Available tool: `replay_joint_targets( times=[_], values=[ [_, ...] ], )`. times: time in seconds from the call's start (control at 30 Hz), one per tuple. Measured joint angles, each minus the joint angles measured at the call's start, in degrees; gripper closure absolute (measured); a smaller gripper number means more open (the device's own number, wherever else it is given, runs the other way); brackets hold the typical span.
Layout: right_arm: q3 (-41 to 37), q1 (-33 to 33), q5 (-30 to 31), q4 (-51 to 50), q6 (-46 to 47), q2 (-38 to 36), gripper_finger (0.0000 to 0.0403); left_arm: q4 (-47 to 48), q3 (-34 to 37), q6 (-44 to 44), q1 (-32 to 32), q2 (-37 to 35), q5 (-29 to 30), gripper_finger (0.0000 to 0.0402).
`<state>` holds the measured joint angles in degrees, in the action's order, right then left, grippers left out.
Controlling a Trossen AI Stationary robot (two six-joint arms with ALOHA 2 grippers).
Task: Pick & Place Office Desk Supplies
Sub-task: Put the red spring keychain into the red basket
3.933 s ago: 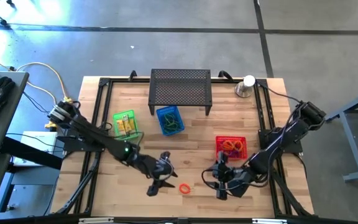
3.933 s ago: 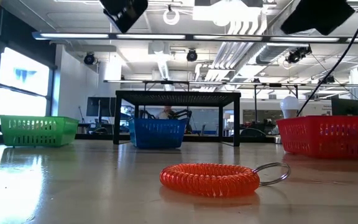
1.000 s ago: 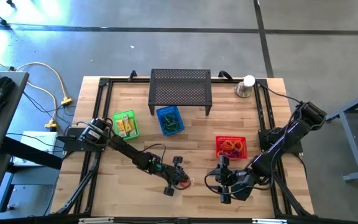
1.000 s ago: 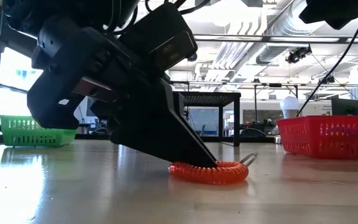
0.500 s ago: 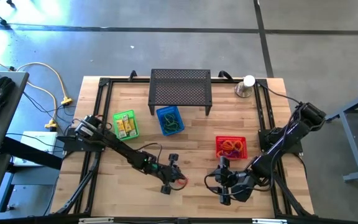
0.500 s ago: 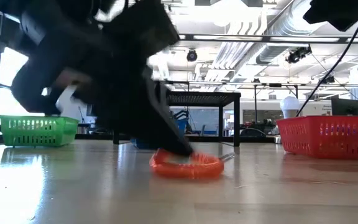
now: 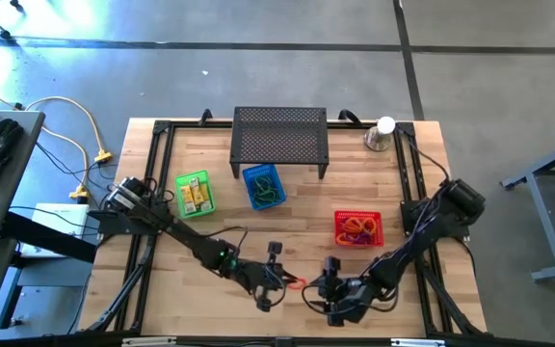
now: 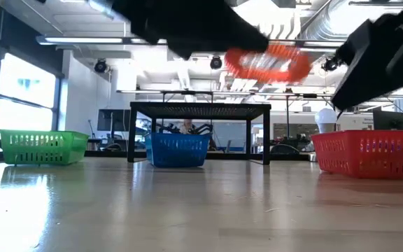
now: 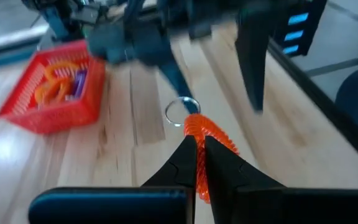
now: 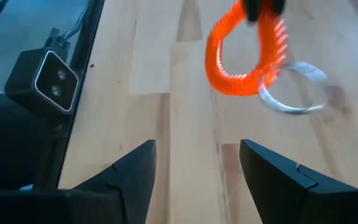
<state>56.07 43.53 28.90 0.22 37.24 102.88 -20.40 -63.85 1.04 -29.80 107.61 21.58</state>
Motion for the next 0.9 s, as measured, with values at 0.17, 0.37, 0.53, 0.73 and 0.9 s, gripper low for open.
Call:
replay_joint_targets(
  times=[0.17, 0.37, 0.53, 0.73, 0.9],
  values=[
    [0.04, -2.27, -4.62, 2.75, -2.84, 0.61, 0.0182, -0.07, -1.37, -2.59, -0.84, -0.04, 0.28, 0.0394],
    [0.0, -4.31, -8.26, 6.73, -7.34, 0.6, 0.0182, -1.99, -1.45, -1.7, -1.08, 0.05, 0.3, 0.0394],
    [0.02, -6.36, -5.59, 10.3, -10.45, 0.6, 0.0182, -2.6, -1.47, -1.7, -0.81, 0.24, 0.31, 0.0394],
    [0.02, -8.46, -7.81, 10.76, -10.34, 0.6, 0.0201, -2.43, -1.47, -1.69, -0.85, 0.24, 0.32, 0.0394],
    [0.02, -8.44, -8.09, 10.76, -11.87, 0.6, 0.0278, -2.3, -1.48, -1.64, -0.86, 0.24, 0.33, 0.0394]
  ],
)
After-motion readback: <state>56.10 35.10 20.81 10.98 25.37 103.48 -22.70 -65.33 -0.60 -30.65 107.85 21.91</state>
